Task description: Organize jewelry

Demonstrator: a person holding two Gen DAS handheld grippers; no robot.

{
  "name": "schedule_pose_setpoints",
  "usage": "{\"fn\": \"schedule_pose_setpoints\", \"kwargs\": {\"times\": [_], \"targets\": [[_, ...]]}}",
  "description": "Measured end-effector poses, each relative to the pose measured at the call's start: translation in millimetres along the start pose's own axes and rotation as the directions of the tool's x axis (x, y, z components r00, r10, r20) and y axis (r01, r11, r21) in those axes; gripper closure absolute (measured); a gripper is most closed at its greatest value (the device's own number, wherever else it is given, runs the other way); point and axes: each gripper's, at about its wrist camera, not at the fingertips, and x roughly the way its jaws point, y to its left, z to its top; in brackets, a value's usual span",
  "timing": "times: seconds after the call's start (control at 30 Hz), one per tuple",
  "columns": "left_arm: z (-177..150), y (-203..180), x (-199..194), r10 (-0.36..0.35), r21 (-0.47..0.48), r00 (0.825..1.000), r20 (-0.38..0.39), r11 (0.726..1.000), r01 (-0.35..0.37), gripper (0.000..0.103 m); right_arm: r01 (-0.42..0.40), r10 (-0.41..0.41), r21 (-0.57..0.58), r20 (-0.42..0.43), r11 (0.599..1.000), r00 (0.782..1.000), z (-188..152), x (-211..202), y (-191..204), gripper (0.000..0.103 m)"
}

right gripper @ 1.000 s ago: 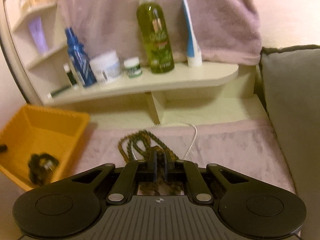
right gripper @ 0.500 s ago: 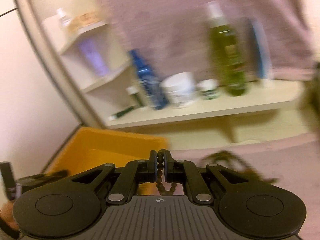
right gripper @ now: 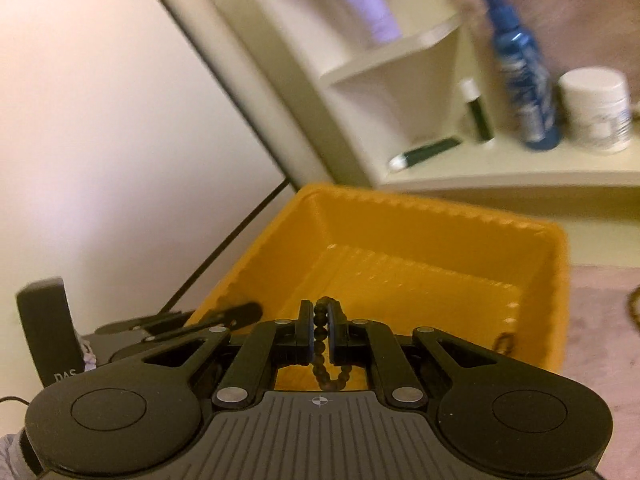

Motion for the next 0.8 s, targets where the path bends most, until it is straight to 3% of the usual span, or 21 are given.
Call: {"fn": "schedule_pose_setpoints", "kwargs": {"times": [0.13,0.17,0.2,0.27,0.57,0.8], "targets": [[-0.4,0.2,0.4,0.000,-0.003,1.000,-0.002,1.000,0.000,0.096,0.023,-0.023,-0.012,-0.016,1.000,1.000,-3.1,14.6,1.7,0.092],[-0.5,0.3,0.6,0.000,-0.004,1.000,-0.003,1.000,0.000,0.096,0.030,-0.031,-0.016,-0.013,0.999,0.999,-3.3,16.1,1.4,0.081],[-0.6,0.4,1.0,0.000,-0.005,1.000,-0.004,1.000,0.000,0.096,0.034,-0.034,-0.013,-0.007,0.999,0.999,-4.3,14.5,-0.6,0.063],[-0.5,0.2,1.7,0.001,-0.006,1.000,-0.006,1.000,-0.001,0.096,0.035,-0.035,0.000,0.024,0.999,0.999,-5.5,8.9,-5.2,0.049],[0.6,-1.4,5.1,0.006,-0.007,1.000,-0.011,1.000,-0.006,0.096,0.139,-0.141,0.038,0.046,0.990,0.989,-18.2,-42.0,-34.3,0.049],[0.5,-2.8,7.1,0.014,-0.007,1.000,-0.014,1.000,-0.015,0.096,0.297,-0.301,0.069,0.043,0.952,0.953,-45.1,-99.5,-72.4,0.049]]}}
